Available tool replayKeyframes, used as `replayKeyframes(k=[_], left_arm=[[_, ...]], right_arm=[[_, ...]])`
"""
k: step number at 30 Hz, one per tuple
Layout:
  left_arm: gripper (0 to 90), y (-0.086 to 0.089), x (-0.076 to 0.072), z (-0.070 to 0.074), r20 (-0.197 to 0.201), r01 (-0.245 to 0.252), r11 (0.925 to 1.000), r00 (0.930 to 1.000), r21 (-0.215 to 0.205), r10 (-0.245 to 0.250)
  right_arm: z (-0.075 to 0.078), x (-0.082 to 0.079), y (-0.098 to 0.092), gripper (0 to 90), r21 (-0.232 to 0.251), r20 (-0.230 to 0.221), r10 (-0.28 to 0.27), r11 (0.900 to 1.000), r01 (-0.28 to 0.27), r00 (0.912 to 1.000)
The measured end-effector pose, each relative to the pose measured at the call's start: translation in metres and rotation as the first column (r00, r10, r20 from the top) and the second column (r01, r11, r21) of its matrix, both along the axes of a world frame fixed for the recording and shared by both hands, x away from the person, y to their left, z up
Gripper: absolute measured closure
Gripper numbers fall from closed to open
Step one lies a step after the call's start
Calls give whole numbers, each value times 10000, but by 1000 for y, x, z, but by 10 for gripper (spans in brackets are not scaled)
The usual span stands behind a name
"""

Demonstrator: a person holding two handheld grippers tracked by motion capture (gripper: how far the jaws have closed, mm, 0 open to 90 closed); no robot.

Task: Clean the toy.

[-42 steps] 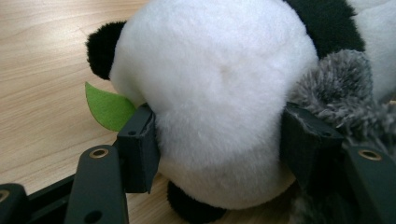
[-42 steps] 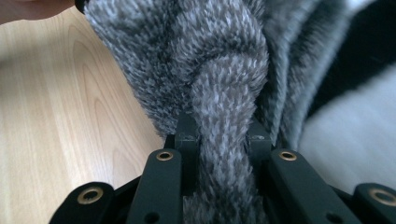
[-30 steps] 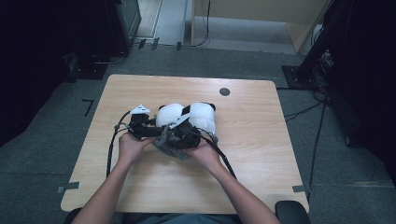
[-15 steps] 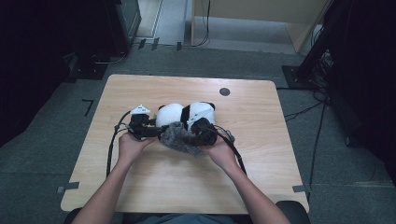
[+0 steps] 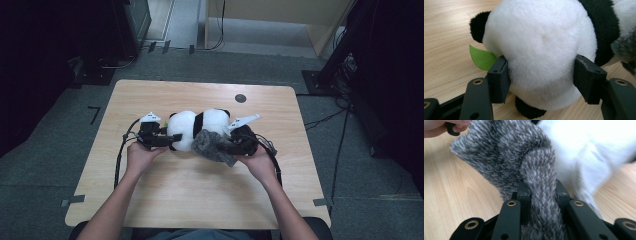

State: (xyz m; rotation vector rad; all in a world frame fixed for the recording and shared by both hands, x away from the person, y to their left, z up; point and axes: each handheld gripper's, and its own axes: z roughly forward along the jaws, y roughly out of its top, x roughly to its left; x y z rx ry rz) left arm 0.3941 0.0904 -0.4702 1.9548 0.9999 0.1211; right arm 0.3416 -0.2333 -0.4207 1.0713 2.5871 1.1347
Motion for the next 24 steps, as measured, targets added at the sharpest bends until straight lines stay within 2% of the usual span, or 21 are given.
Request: replayKeyframes(k=[8, 15, 17, 22, 24], left_arm=[[361, 0, 2, 1, -74, 66, 10000, 10000, 43, -65], [361, 0, 3, 1, -49, 110, 9999, 9999, 62, -109], [361, 0, 3, 0, -47, 86, 9999, 10000, 63, -85], [362, 1, 4, 0, -71, 93, 9999, 9999, 64, -93], [362, 0, 4, 0, -71, 89, 9999, 9999, 51, -88]], right_arm=[[-1, 2, -29, 727, 118, 99, -602, 9981, 600, 9981], [-2, 4, -48, 732, 200, 54, -1223, 9923, 1221, 9925], [-3, 4, -48, 736, 357, 39, -1085, 9935, 1083, 9941], [1, 1, -43, 740, 288, 180, -836, 9961, 831, 9963], [3, 0, -42, 742, 437, 220, -680, 9968, 670, 9974]])
